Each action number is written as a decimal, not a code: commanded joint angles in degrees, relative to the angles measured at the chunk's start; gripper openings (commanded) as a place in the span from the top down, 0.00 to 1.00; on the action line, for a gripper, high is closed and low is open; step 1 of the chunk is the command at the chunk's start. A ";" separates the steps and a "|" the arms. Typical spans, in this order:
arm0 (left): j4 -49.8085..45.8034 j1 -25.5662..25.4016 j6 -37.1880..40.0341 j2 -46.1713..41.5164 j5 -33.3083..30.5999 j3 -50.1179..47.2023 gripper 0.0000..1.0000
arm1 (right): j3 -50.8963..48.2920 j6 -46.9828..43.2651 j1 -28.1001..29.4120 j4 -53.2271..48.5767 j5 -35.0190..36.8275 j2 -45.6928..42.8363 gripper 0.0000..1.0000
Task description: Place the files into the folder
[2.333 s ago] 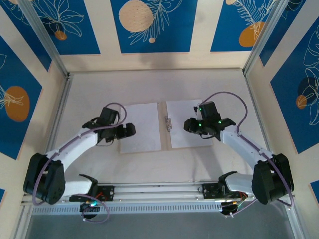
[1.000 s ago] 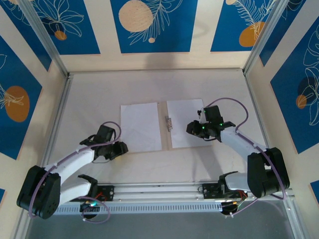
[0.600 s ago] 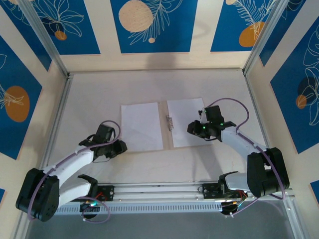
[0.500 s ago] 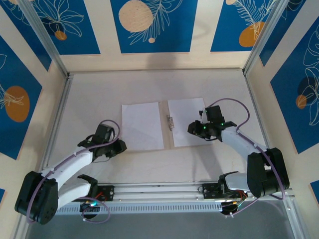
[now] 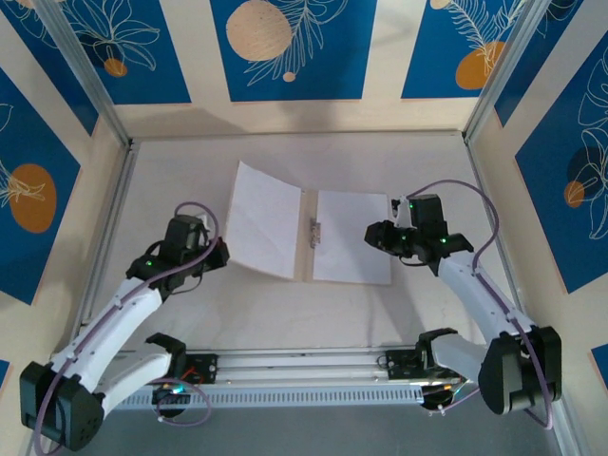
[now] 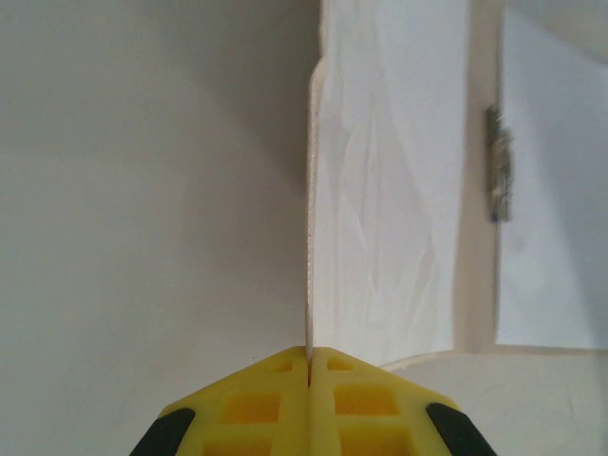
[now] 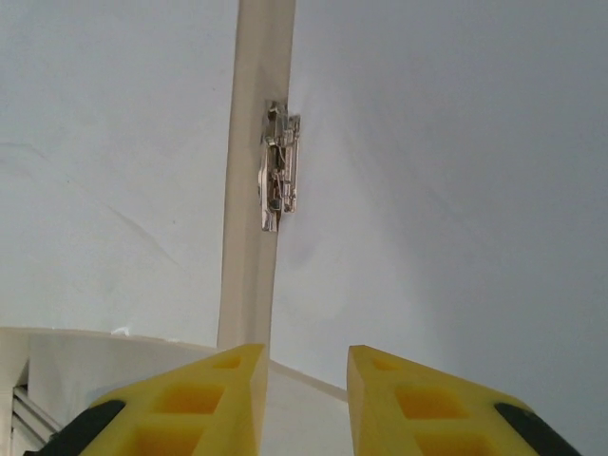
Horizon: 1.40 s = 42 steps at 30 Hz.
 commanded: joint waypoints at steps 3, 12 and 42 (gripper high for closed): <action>-9.50 0.58 7.96 -0.18 -9.10 10.58 1.00 | 2.56 0.05 -0.98 -5.15 -3.12 -3.72 0.70; -21.81 0.24 16.51 11.50 -12.50 27.76 1.00 | 2.56 0.24 -3.22 -7.06 -5.30 -5.45 0.70; -34.19 -44.26 6.44 50.93 -40.62 61.08 1.00 | 3.50 0.63 -8.69 -11.01 -6.98 -7.48 0.69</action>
